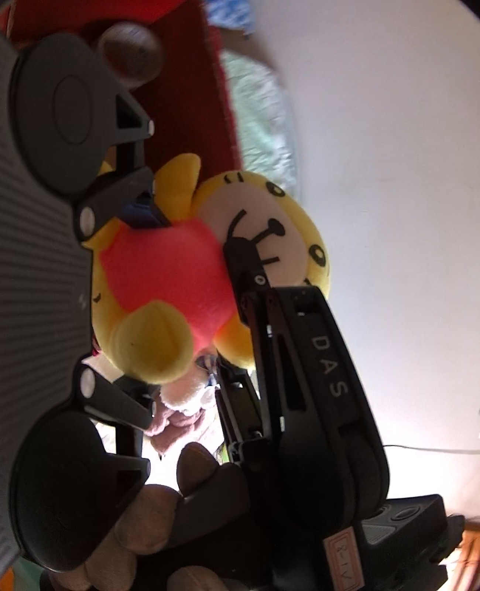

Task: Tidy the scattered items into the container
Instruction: 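Lift the tiger plush with the right gripper and carry it over the red box, then lower the tiger plush into the red box and open the right gripper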

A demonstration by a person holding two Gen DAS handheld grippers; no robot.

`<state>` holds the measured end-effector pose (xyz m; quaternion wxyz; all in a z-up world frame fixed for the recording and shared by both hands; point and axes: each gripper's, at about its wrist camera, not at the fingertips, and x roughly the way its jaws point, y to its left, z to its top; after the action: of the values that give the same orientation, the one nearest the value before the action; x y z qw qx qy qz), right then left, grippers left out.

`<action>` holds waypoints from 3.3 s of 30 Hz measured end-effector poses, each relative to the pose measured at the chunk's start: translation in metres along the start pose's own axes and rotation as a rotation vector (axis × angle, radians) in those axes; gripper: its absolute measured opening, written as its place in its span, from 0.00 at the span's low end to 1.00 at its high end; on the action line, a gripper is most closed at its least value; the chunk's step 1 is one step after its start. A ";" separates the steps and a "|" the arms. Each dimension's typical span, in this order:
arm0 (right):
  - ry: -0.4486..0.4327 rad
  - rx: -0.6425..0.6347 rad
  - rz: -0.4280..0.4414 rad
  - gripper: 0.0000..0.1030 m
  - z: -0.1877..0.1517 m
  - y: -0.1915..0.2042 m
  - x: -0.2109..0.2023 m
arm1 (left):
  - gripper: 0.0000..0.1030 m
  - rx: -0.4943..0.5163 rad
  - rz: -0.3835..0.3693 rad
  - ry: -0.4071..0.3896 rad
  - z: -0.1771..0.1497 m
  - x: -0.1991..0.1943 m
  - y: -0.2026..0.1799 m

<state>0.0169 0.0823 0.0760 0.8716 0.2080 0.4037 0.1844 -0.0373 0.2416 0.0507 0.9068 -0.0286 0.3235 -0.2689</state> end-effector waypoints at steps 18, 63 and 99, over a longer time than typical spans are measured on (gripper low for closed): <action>0.302 -0.393 -0.412 0.46 0.006 0.072 0.073 | 0.72 -0.212 -0.219 0.049 -0.022 0.022 0.057; 0.215 -0.385 -0.341 0.36 0.022 0.061 0.069 | 0.87 -0.216 -0.297 0.123 -0.014 0.060 0.090; 0.624 -0.375 -0.275 0.18 0.027 0.083 0.170 | 0.97 -0.172 -0.272 0.116 -0.017 0.037 0.050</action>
<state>0.1280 0.2301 0.0274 0.7466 -0.0772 0.6327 0.1908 -0.0005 0.2673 0.0044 0.8360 -0.1342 0.3902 -0.3618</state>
